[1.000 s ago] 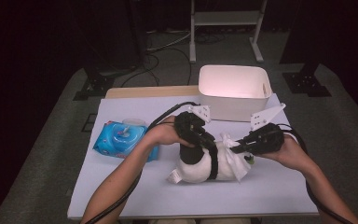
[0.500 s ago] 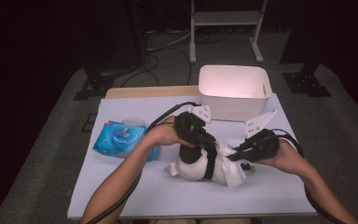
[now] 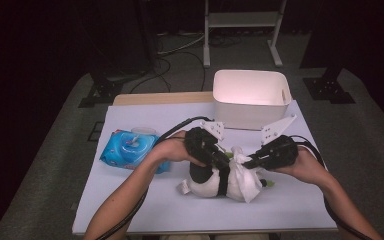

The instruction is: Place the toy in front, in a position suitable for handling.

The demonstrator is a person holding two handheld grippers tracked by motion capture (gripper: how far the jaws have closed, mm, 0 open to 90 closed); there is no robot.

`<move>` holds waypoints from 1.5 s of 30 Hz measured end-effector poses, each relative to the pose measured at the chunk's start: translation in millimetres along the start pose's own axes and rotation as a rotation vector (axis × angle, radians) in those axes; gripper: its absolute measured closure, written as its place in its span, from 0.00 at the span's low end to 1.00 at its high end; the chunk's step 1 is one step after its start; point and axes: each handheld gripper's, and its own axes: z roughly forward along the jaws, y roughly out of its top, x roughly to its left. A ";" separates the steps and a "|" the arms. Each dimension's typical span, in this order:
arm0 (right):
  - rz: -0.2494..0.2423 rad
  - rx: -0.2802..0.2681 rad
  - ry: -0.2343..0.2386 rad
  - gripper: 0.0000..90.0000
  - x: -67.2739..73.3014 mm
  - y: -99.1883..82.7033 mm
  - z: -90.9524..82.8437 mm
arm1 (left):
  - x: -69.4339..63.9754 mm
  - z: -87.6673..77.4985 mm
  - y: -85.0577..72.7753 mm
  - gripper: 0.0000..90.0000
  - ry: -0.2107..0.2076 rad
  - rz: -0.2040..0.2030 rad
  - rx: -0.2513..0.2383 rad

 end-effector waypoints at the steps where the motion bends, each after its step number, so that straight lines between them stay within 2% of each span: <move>1: 0.000 0.000 0.000 0.89 0.0 0.0 0.0 | 0.0 0.0 0.0 0.83 0.000 0.000 0.000; 3: 0.011 0.010 -0.013 0.89 -3.3 -1.5 2.1 | -2.1 -0.1 0.1 0.83 -0.009 0.002 0.003; 5: 0.017 0.017 -0.006 0.89 -4.5 -4.2 5.9 | -2.5 -1.4 0.8 0.82 -0.011 0.008 -0.001; 7: 0.017 0.021 0.010 0.89 -3.5 -6.2 9.8 | -3.4 -3.5 2.6 0.80 -0.009 0.015 -0.006; 9: 0.004 0.023 0.057 0.89 2.6 -8.9 14.0 | -3.0 -7.4 5.0 0.79 0.007 0.014 -0.018; 10: -0.004 0.025 0.060 0.89 4.4 -9.3 14.4 | -2.6 -8.3 5.5 0.79 0.009 0.010 -0.025; 13: -0.009 0.026 0.058 0.89 9.4 -9.2 11.4 | -1.0 -5.0 3.7 0.79 0.021 -0.001 0.016; 14: -0.009 0.026 0.058 0.89 9.4 -9.2 11.4 | -0.8 -1.6 1.8 0.79 0.011 -0.003 0.032; 16: -0.010 0.009 0.032 0.89 7.7 -9.7 6.6 | -1.7 4.3 -2.4 0.78 -0.028 -0.016 0.025; 17: -0.010 0.008 0.025 0.89 6.7 -10.4 6.3 | -2.0 5.1 -3.2 0.77 -0.044 -0.010 0.026; 20: 0.002 0.010 0.025 0.89 5.3 -12.7 7.6 | -4.4 7.2 -3.7 0.76 -0.064 -0.001 0.024; 22: 0.003 0.010 0.031 0.89 6.1 -14.0 9.8 | -1.3 5.2 -3.0 0.73 -0.036 -0.003 0.029; 23: 0.003 0.010 0.031 0.89 6.1 -14.0 9.8 | -1.3 5.2 -3.0 0.72 -0.036 -0.003 0.029; 27: -0.014 0.016 0.051 0.89 10.1 -13.6 10.4 | 5.1 7.2 -3.9 0.68 0.015 -0.031 0.040; 30: -0.013 0.017 0.057 0.89 13.0 -14.2 11.1 | 6.9 14.4 -4.0 0.67 0.005 -0.036 0.056; 32: -0.021 0.011 0.067 0.89 14.7 -16.2 11.1 | 7.2 20.8 -3.0 0.64 -0.002 -0.024 0.086; 41: -0.032 0.018 0.064 0.88 18.4 -17.8 10.2 | 12.6 44.9 1.6 0.55 -0.010 -0.052 0.151; 43: -0.032 0.020 0.061 0.88 18.2 -17.9 10.5 | 12.4 47.9 1.3 0.59 -0.007 -0.047 0.146; 45: -0.026 0.015 0.052 0.88 16.4 -19.2 9.4 | 11.4 48.3 1.4 0.74 0.008 -0.039 0.133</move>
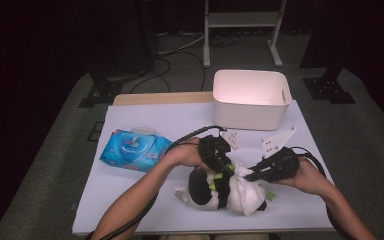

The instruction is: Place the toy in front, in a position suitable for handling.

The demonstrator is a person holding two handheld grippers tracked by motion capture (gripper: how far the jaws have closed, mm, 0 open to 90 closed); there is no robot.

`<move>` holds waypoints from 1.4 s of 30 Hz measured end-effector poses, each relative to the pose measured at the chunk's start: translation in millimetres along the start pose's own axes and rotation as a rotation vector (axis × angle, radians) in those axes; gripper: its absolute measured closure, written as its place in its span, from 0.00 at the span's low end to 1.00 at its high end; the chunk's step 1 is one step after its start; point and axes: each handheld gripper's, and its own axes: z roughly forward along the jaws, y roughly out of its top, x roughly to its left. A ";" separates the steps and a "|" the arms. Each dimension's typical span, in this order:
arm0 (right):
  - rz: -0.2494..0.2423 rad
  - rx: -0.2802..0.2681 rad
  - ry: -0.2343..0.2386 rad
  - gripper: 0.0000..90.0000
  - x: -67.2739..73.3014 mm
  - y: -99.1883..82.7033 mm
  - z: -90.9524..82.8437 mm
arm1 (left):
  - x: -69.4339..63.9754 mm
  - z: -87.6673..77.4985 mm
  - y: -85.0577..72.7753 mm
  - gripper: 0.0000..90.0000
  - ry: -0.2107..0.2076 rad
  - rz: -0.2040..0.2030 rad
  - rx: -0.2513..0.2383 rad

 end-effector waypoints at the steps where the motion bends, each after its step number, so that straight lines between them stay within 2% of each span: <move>1: 0.009 -0.005 -0.005 0.88 -0.5 -0.6 -0.9 | -0.4 -1.0 0.4 0.76 0.016 0.002 -0.003; 4: 0.016 -0.013 -0.009 0.88 -3.4 -1.7 -3.8 | -1.8 -5.8 3.0 0.78 0.050 0.000 -0.019; 7: 0.019 -0.018 -0.020 0.88 -5.2 -1.4 -6.8 | -1.4 -12.5 5.3 0.79 0.060 -0.005 -0.046; 8: 0.013 -0.015 -0.034 0.88 -6.5 -0.4 -8.5 | -2.4 -16.7 7.1 0.79 0.076 -0.003 -0.053; 12: 0.020 -0.008 -0.056 0.88 -10.2 1.3 -10.2 | -4.6 -20.7 7.6 0.79 0.082 -0.001 -0.061; 15: 0.018 0.016 -0.071 0.88 -13.6 2.1 -4.0 | -7.1 -21.3 4.0 0.79 0.094 0.002 -0.059; 17: 0.024 0.014 -0.061 0.88 -14.2 2.2 -1.6 | -7.6 -21.8 -0.7 0.79 0.096 -0.003 -0.062; 20: 0.026 -0.002 -0.046 0.88 -17.0 4.2 1.1 | -6.4 -25.6 -5.4 0.79 0.104 -0.025 -0.086; 23: 0.021 0.004 -0.056 0.88 -19.2 8.2 -0.2 | -6.7 -31.3 -6.2 0.79 0.106 -0.034 -0.109; 26: 0.019 0.011 -0.056 0.88 -19.3 10.6 0.0 | -9.8 -30.7 -12.0 0.79 0.121 -0.028 -0.087; 27: 0.016 0.013 -0.056 0.88 -19.5 10.4 0.8 | -10.9 -29.2 -16.7 0.79 0.122 -0.035 -0.080; 29: 0.031 0.015 -0.054 0.88 -19.8 8.5 1.7 | -11.8 -30.2 -23.3 0.79 0.099 -0.053 -0.116; 34: 0.044 0.009 -0.063 0.88 -20.5 3.1 -1.8 | -14.1 -31.2 -26.3 0.77 0.097 -0.052 -0.126; 36: 0.045 0.004 -0.073 0.89 -20.4 0.0 -6.6 | -14.6 -31.2 -25.4 0.76 0.092 -0.040 -0.121; 42: 0.107 -0.008 -0.112 0.88 -22.4 -18.9 -27.1 | -14.2 -31.7 -24.6 0.74 0.078 -0.033 -0.121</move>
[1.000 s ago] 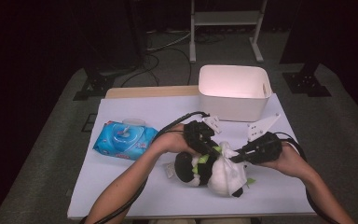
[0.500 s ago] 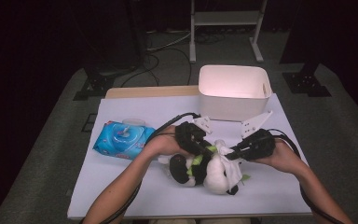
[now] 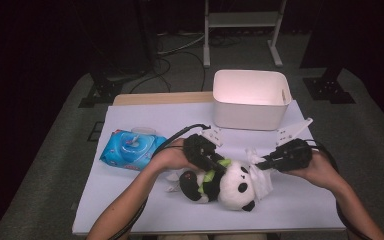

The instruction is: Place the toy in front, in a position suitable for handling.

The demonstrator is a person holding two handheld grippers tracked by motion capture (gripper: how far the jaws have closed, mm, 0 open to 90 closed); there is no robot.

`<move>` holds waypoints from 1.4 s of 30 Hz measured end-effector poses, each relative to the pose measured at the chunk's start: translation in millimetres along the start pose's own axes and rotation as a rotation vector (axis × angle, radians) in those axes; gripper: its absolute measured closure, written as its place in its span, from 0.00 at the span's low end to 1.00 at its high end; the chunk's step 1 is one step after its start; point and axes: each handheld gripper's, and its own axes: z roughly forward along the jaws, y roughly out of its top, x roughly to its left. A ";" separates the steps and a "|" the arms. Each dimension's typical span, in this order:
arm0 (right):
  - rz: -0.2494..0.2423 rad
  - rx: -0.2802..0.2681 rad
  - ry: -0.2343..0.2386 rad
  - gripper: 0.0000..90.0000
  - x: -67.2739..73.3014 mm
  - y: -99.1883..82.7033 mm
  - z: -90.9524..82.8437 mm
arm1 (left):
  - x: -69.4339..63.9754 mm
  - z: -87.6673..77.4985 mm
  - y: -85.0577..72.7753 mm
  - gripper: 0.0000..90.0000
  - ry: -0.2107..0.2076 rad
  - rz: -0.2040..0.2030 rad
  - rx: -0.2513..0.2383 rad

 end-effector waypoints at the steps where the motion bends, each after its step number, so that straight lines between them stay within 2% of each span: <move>1: 0.024 0.010 -0.023 0.88 -3.4 -9.6 -5.4 | -0.2 0.0 -0.2 0.73 -0.002 0.000 -0.003; 3: 0.036 0.014 -0.032 0.88 -6.2 -15.4 -8.0 | 0.0 -0.8 -0.8 0.72 -0.007 -0.005 -0.008; 5: 0.078 0.012 -0.045 0.88 -12.3 -30.6 -13.1 | 0.2 -1.0 -0.9 0.72 -0.005 -0.004 -0.009; 6: 0.086 0.017 -0.053 0.88 -14.4 -35.9 -14.3 | 0.1 -0.9 -0.7 0.71 -0.007 -0.005 -0.008; 7: 0.120 0.037 -0.073 0.88 -18.8 -50.5 -17.5 | -0.4 -0.7 -0.4 0.70 -0.009 -0.002 -0.006; 8: 0.120 0.037 -0.073 0.88 -18.8 -50.5 -17.5 | -0.5 -0.7 -0.1 0.70 -0.007 0.003 -0.003; 11: 0.172 0.060 -0.105 0.88 -23.5 -73.3 -25.1 | -0.3 -0.5 1.3 0.70 -0.002 0.008 0.005; 14: 0.202 0.082 -0.136 0.88 -26.7 -89.5 -32.0 | -1.1 -0.4 2.5 0.70 -0.001 0.012 0.008; 16: 0.234 0.089 -0.150 0.77 -28.9 -99.8 -35.8 | -1.0 0.0 2.6 0.68 -0.002 0.014 0.009; 18: 0.253 0.093 -0.167 0.77 -30.4 -107.8 -38.7 | -0.7 0.3 2.5 0.67 -0.003 0.012 0.007; 19: 0.266 0.096 -0.164 0.73 -30.8 -111.4 -39.5 | -0.7 0.3 2.5 0.65 -0.006 0.013 0.007; 25: 0.272 0.114 -0.168 0.67 -31.4 -113.4 -41.4 | -0.5 -3.7 2.7 0.62 -0.005 0.015 -0.001; 29: 0.270 0.124 -0.190 0.64 -30.9 -110.9 -43.7 | -0.7 -4.9 1.4 0.60 -0.006 0.017 0.000; 31: 0.272 0.110 -0.171 0.62 -30.8 -110.4 -44.0 | -1.1 -4.6 1.0 0.58 -0.003 0.020 0.001; 42: 0.247 0.101 -0.156 0.63 -29.2 -103.1 -34.6 | -1.0 -13.9 -1.0 0.55 0.012 0.014 -0.021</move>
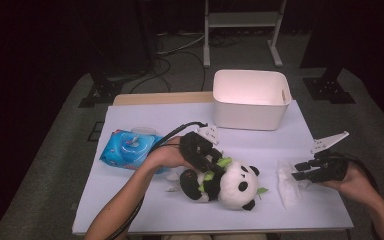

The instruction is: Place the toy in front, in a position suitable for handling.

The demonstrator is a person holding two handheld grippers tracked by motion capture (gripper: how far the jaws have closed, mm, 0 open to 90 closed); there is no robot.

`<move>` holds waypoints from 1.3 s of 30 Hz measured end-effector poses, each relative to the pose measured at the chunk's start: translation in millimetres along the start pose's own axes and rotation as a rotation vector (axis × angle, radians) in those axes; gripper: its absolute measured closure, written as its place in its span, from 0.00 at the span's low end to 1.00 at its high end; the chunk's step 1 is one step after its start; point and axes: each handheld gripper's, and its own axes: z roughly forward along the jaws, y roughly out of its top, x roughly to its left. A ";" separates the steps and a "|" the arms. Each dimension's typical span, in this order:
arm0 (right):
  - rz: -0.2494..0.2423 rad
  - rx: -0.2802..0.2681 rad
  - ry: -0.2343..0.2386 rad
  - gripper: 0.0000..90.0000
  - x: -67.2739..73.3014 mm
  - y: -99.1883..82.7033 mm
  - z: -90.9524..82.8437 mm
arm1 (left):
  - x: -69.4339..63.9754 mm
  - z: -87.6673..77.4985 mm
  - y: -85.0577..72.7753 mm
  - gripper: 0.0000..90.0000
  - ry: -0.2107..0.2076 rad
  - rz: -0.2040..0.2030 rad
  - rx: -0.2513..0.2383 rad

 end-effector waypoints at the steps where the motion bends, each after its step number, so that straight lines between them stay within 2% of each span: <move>1: -0.003 -0.005 0.002 0.63 0.5 1.5 0.5 | -0.3 -1.8 -0.4 0.55 0.004 0.000 -0.006; 11: -0.045 -0.028 0.016 0.63 5.6 23.0 2.8 | -1.2 -14.6 -11.4 0.50 0.010 -0.012 -0.057; 20: -0.092 -0.060 0.031 0.59 10.1 48.9 5.4 | -3.6 -27.0 -24.5 0.45 0.035 -0.027 -0.092; 31: -0.149 -0.071 0.056 0.57 11.0 81.5 7.8 | -5.1 -35.3 -42.4 0.42 0.061 -0.058 -0.099; 34: -0.157 -0.069 0.060 0.57 10.2 90.8 7.9 | -4.4 -37.8 -47.1 0.41 0.065 -0.073 -0.119; 39: -0.184 -0.068 0.060 0.56 8.6 106.6 7.8 | -4.4 -42.0 -53.8 0.39 0.078 -0.081 -0.124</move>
